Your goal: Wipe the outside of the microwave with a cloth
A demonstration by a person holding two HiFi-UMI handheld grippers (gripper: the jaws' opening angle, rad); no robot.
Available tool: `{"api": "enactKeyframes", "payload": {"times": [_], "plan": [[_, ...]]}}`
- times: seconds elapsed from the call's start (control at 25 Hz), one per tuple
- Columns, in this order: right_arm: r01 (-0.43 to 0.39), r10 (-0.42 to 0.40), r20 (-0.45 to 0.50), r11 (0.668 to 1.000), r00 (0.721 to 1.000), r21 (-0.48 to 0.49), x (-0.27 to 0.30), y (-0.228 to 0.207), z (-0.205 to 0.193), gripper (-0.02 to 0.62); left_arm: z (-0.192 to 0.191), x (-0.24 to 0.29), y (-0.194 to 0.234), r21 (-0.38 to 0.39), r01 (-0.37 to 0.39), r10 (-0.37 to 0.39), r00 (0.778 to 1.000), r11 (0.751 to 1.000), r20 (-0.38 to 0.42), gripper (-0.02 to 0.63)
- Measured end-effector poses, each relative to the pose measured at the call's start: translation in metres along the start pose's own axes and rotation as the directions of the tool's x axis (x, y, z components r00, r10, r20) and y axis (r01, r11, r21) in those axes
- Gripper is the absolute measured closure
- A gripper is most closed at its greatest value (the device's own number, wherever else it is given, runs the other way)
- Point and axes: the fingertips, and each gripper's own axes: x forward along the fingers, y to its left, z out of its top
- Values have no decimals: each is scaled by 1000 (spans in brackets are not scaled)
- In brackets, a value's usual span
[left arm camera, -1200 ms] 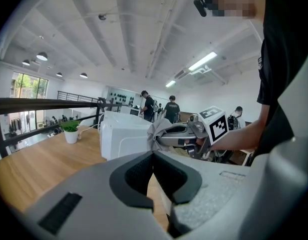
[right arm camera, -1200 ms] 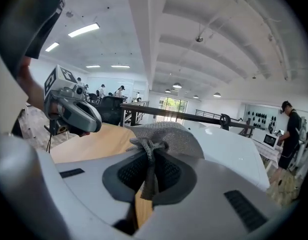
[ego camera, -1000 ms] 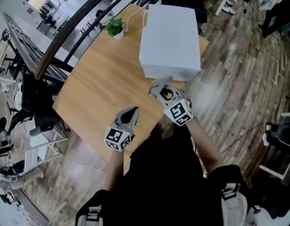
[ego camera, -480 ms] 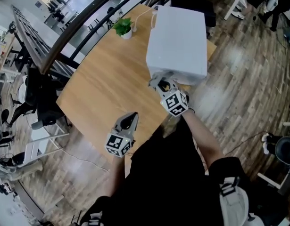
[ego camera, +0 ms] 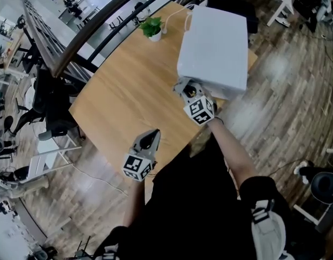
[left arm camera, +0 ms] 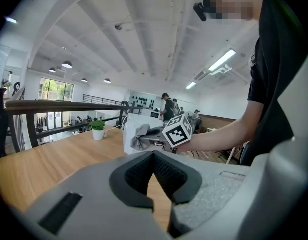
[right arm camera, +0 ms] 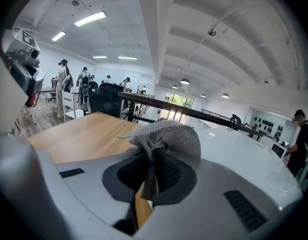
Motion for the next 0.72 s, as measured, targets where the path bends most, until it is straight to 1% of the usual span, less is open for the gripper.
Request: {"api": "enactKeyframes", "payload": {"times": [0.24, 0.52, 0.72], "plan": [[16, -16, -17, 1000, 1000, 15, 10, -7, -4, 578, 1, -3, 3, -2, -13, 13, 1000, 1000, 2, 606], [58, -57, -35, 998, 998, 35, 14, -17, -10, 578, -1, -4, 4, -8, -22, 22, 1000, 1000, 4, 606], [62, -60, -37, 997, 998, 56, 14, -18, -11, 578, 1, -3, 3, -6, -21, 21, 1000, 1000, 7, 606]]}}
